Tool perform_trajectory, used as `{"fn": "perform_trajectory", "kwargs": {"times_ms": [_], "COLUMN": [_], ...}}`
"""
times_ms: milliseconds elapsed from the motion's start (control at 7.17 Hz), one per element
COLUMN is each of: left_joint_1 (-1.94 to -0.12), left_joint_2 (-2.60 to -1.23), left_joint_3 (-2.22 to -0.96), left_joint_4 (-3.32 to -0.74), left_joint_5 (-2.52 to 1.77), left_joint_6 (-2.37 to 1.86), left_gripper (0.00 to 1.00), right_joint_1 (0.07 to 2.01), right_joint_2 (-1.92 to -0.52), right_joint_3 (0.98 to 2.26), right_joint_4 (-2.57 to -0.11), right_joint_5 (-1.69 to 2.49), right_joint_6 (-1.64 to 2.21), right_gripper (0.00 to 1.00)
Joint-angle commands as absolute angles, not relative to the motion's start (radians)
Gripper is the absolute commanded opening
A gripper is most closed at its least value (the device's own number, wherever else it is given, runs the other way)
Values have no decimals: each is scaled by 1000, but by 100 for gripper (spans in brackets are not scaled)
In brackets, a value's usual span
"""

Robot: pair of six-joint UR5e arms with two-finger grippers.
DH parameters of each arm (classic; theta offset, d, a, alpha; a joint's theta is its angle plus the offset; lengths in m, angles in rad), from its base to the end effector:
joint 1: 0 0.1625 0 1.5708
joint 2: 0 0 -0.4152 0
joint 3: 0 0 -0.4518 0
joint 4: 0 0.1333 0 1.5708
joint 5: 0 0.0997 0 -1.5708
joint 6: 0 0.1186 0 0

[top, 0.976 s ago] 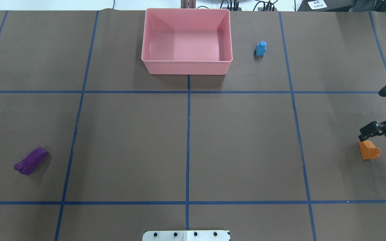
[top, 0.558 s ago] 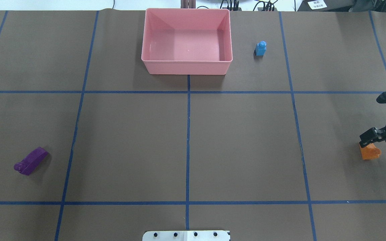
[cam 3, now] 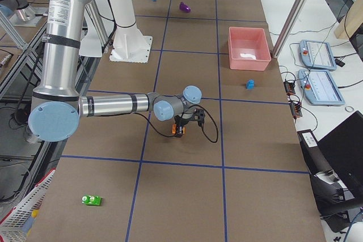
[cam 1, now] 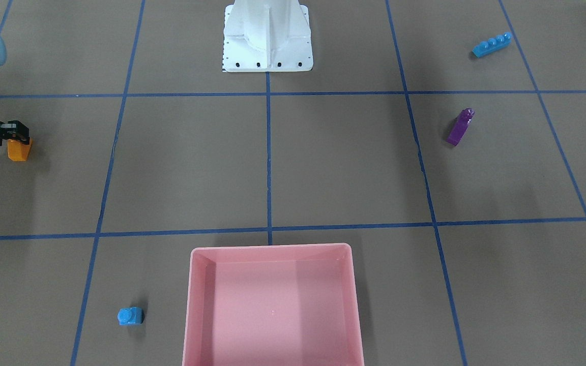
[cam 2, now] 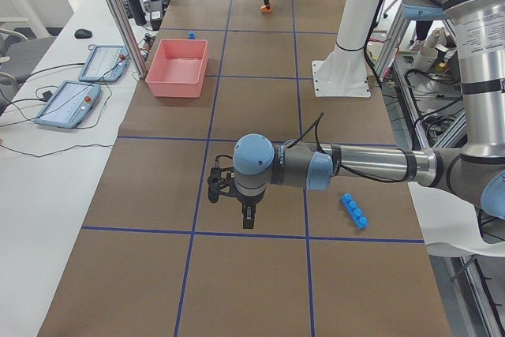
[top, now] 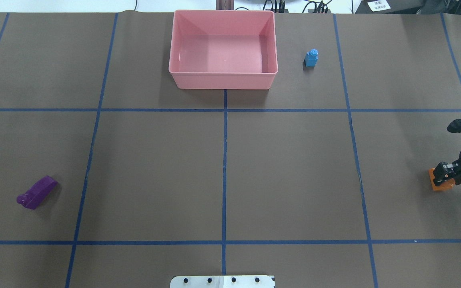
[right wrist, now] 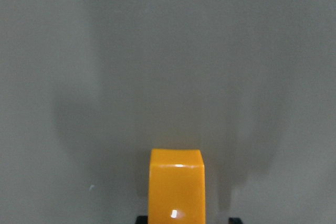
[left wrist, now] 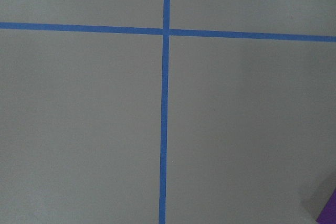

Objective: Put all blocks into box

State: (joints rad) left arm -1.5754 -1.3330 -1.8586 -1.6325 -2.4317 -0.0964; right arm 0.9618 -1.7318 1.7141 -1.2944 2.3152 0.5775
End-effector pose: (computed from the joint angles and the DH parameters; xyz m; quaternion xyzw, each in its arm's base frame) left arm -0.0455 -0.4609 0.6091 0.0316 0.4185 -0.0225 0.9074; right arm -0.2448 -0.4436 0.6391 -0.1020 -0.3662 -0.0615 0.9229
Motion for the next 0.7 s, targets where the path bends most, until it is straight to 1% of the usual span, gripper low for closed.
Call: {"fn": "perform_trajectory", "kwargs": {"times_ms": [0, 139, 279, 418, 558], "left_joint_1": [-1548, -1531, -1525, -1511, -1409], "left_joint_2": [-1335, -1330, -1319, -1319, -1333], "left_joint_3": [-1858, -1855, -1856, -1868, -1876], "left_joint_4": [-1678, -1756, -1762, -1794, -1881], "left_joint_5": [-2457, -2547, -2618, -2631, -2623], "left_joint_6": [-95, -104, -106, -153, -229], "left_gripper": [100, 100, 100, 100, 100], "right_joint_1": [965, 963, 966, 968, 965], "right_joint_2": [-1724, -1711, -1666, -1564, -1460], "right_joint_3": [1739, 1791, 1807, 1798, 1793], "right_joint_4": [-1298, -1299, -1302, -1333, -1344], "right_joint_5": [2371, 2370, 2368, 2368, 2364], "right_joint_6": [580, 581, 666, 877, 952], "right_gripper": [0, 0, 0, 0, 0]}}
